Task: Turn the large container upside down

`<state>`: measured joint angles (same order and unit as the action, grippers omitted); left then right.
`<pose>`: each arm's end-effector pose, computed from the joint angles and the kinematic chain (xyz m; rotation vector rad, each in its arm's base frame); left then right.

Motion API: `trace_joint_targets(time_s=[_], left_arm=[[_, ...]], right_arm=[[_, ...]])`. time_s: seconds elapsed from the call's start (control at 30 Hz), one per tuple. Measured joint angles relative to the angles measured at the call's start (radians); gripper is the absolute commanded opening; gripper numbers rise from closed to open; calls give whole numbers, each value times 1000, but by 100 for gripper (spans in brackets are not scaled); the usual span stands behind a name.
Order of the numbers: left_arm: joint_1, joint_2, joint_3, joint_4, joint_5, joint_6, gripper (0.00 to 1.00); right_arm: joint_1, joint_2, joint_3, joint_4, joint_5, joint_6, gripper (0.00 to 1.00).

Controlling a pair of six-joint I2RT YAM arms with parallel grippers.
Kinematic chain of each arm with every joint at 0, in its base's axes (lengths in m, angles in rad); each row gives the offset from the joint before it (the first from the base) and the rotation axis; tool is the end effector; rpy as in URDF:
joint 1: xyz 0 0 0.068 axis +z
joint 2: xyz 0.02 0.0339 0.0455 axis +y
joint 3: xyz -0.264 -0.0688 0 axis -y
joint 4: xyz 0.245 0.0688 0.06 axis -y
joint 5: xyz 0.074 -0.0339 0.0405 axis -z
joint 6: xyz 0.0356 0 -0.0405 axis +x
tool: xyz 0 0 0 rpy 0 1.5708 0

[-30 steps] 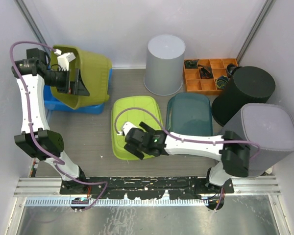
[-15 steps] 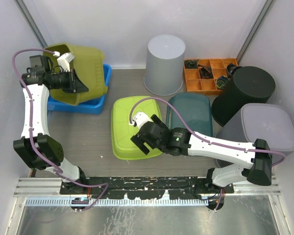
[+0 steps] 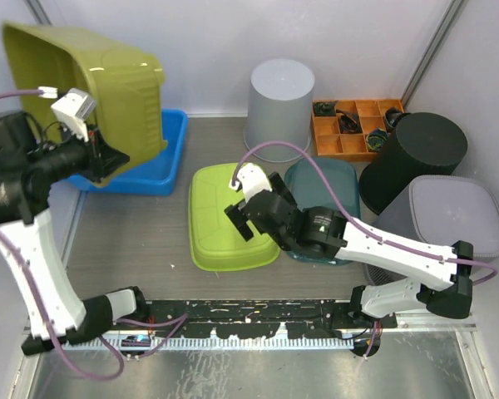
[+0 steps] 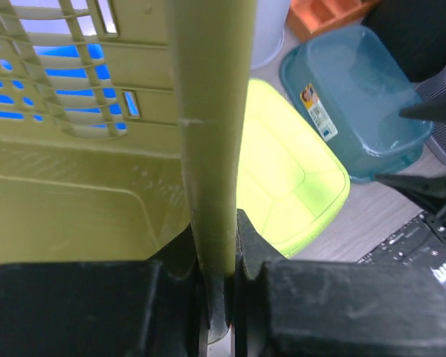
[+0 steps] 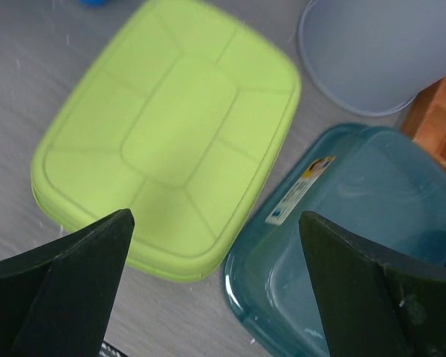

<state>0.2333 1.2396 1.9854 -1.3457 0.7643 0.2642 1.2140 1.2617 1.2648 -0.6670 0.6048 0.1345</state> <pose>0.1572 0.0120 0.5172 0.4513 1.9773 -0.5152 0.1118 0.2420 0.3621 -0.7981 1.9477 0.1260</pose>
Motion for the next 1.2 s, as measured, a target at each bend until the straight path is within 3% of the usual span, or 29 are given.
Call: trace_joint_targets(time_s=[0.17, 0.3, 0.43, 0.67, 0.87, 1.2], left_arm=[[2, -71, 207, -116, 35, 65, 0], [2, -74, 293, -248, 98, 117, 0], [-32, -72, 234, -247, 110, 129, 0], [-377, -42, 198, -248, 79, -39, 0], [-416, -99, 159, -247, 190, -116, 0], [-408, -139, -88, -246, 432, -218, 0]], right_arm=[[-1, 7, 159, -12, 128, 42, 100], [-13, -34, 176, 8, 167, 60, 100], [-71, -83, 175, 11, 103, 74, 100], [-102, -93, 271, -61, -103, 85, 100], [-102, -89, 362, -178, -220, 106, 100], [-102, -44, 407, -316, -315, 128, 100]])
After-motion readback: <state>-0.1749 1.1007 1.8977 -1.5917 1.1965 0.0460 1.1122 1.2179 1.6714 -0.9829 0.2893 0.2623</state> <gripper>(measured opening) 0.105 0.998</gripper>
